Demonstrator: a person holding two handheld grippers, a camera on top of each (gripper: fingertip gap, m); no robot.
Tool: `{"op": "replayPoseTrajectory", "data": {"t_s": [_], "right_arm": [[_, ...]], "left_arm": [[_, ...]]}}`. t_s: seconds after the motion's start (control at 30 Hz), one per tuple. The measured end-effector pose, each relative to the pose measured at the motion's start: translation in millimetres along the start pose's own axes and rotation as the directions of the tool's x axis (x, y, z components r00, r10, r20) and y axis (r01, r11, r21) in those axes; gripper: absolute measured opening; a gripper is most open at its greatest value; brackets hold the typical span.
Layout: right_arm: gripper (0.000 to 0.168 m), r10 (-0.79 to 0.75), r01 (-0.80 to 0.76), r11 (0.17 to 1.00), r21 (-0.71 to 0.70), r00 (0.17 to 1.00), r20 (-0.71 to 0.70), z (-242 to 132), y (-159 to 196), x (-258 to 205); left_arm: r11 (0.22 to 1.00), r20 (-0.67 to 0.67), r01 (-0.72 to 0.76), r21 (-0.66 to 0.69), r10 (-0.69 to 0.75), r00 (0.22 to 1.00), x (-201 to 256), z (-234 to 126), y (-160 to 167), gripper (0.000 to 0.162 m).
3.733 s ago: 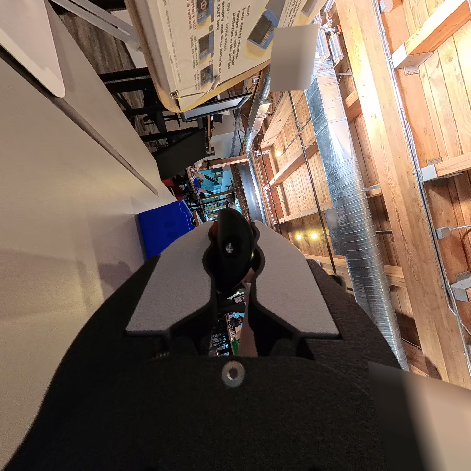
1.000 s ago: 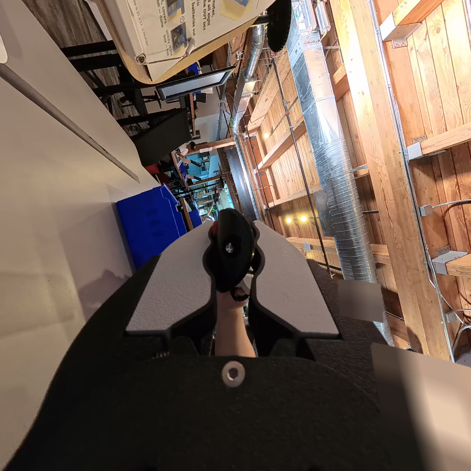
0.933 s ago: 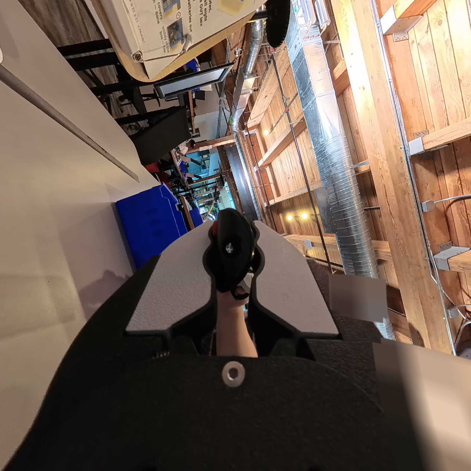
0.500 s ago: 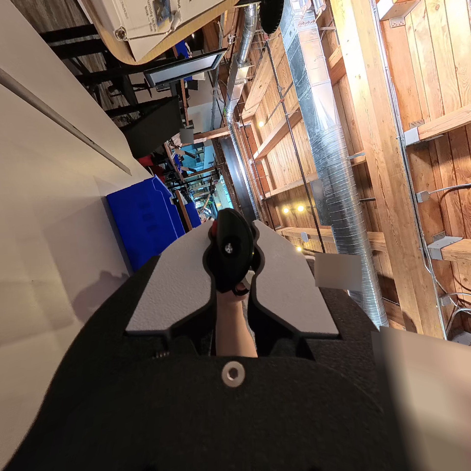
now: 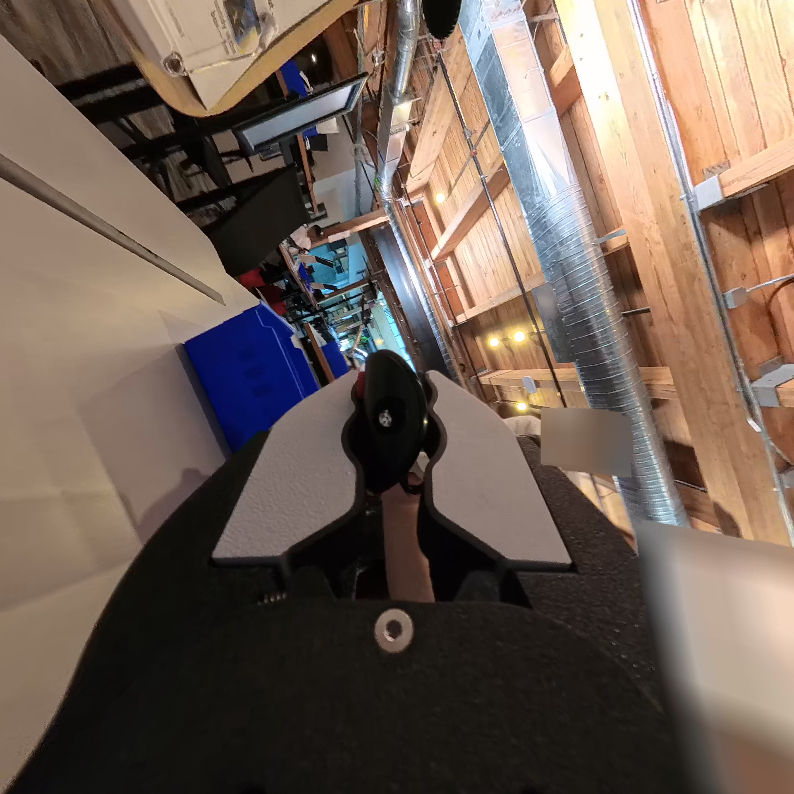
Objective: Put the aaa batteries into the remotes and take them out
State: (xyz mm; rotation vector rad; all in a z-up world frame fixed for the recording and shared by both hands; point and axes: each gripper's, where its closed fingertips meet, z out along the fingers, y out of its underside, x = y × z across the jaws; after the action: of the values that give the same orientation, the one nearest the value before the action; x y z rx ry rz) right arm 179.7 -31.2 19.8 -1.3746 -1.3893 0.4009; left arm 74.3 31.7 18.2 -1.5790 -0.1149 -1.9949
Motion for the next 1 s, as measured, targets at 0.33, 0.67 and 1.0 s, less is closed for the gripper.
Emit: {"op": "replayPoseTrajectory", "data": {"t_s": [0.33,0.67,1.0], "right_arm": [[0.023,0.037,-0.031,0.999,0.036,0.983,-0.181,-13,-23,23],[0.060,-0.306,0.136,0.814,-0.564,0.927,-0.218,82,9,0],[0.041,-0.718,0.281,0.595,-0.753,0.607,-0.341,88,22,11]], "left_arm": [[1.000,-0.055,-0.002,0.004,0.002,0.998,13,-3,-9,0.023],[0.995,0.034,-0.090,-0.029,0.091,0.995,2,0,0,0.023],[0.996,0.073,0.084,-0.039,-0.081,0.994,-21,4,18,0.024]]}}
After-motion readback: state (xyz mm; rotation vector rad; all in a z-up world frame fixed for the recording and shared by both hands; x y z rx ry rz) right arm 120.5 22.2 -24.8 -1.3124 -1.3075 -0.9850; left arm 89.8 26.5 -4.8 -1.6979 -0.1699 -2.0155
